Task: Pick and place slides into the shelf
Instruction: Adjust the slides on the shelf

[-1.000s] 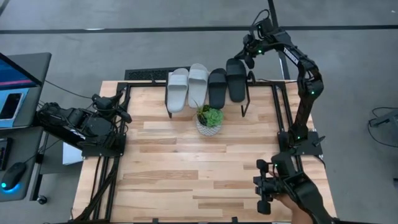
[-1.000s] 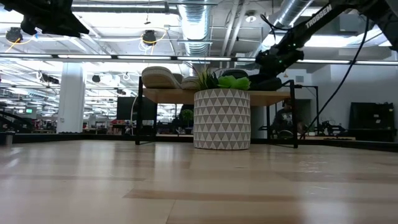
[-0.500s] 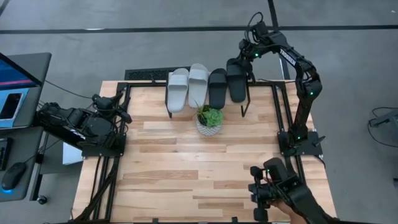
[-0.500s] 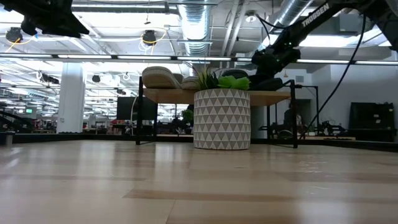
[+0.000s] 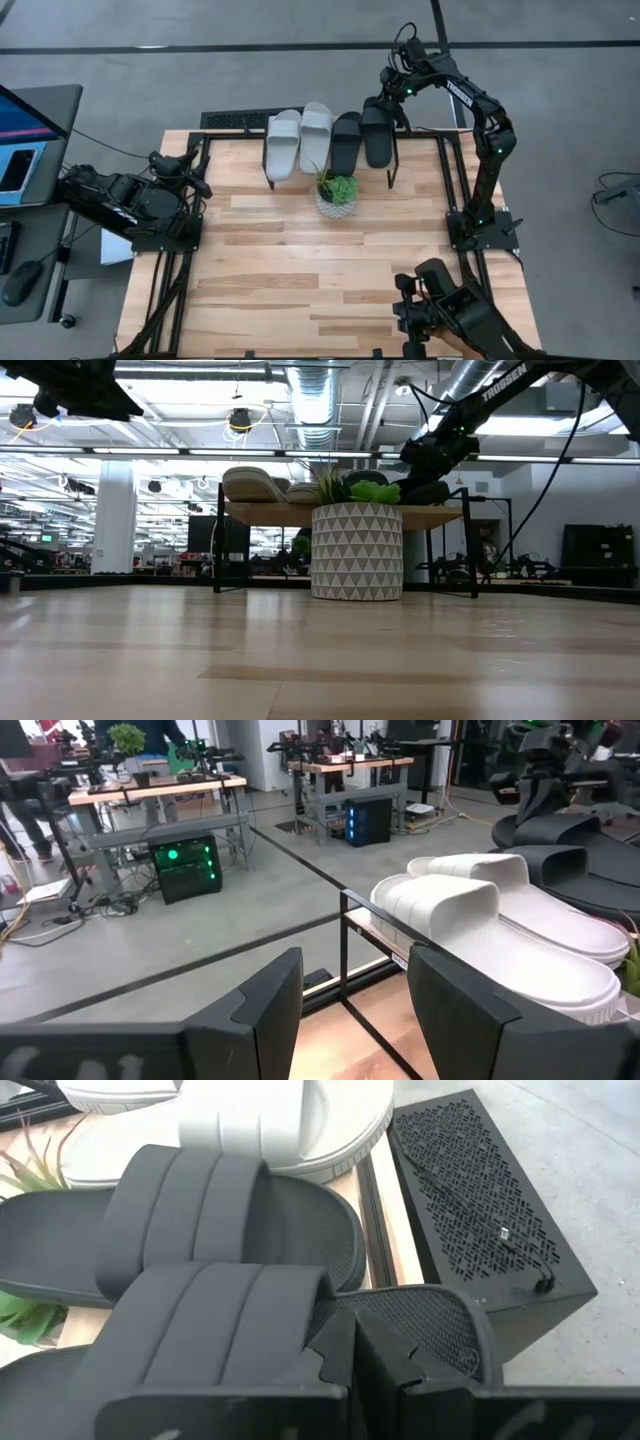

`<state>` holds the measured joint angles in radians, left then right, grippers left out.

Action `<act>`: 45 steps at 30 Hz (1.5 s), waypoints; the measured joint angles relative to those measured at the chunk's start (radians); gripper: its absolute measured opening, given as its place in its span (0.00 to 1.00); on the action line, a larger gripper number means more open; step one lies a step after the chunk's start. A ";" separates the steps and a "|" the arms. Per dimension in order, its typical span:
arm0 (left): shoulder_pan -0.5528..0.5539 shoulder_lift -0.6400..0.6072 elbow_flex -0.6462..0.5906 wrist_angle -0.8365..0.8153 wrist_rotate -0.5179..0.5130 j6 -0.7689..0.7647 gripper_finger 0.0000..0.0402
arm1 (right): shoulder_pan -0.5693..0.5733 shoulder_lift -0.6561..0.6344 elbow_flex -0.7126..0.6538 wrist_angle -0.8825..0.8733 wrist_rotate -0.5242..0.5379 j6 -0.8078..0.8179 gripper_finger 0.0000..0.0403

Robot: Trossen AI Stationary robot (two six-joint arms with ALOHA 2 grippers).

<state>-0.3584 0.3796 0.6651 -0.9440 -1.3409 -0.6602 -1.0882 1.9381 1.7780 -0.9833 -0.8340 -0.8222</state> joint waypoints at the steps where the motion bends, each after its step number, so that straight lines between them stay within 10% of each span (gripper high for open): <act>1: 0.000 0.000 0.000 -0.006 0.000 -0.007 0.43 | 0.000 0.000 0.000 0.000 0.000 0.000 0.00; 23: 0.000 0.000 0.000 -0.013 0.000 -0.018 0.43 | -0.056 -0.003 0.152 0.096 0.020 0.089 0.00; 35: 0.000 0.000 0.000 -0.014 0.000 -0.018 0.43 | 0.095 -0.052 0.323 -0.320 0.215 0.076 0.00; 45: 0.000 0.000 0.000 -0.016 -0.001 -0.018 0.43 | 0.235 -0.146 0.325 -0.535 0.150 0.168 0.00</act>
<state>-0.3584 0.3795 0.6653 -0.9598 -1.3415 -0.6781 -0.8528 1.7922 2.1030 -1.5185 -0.6839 -0.6539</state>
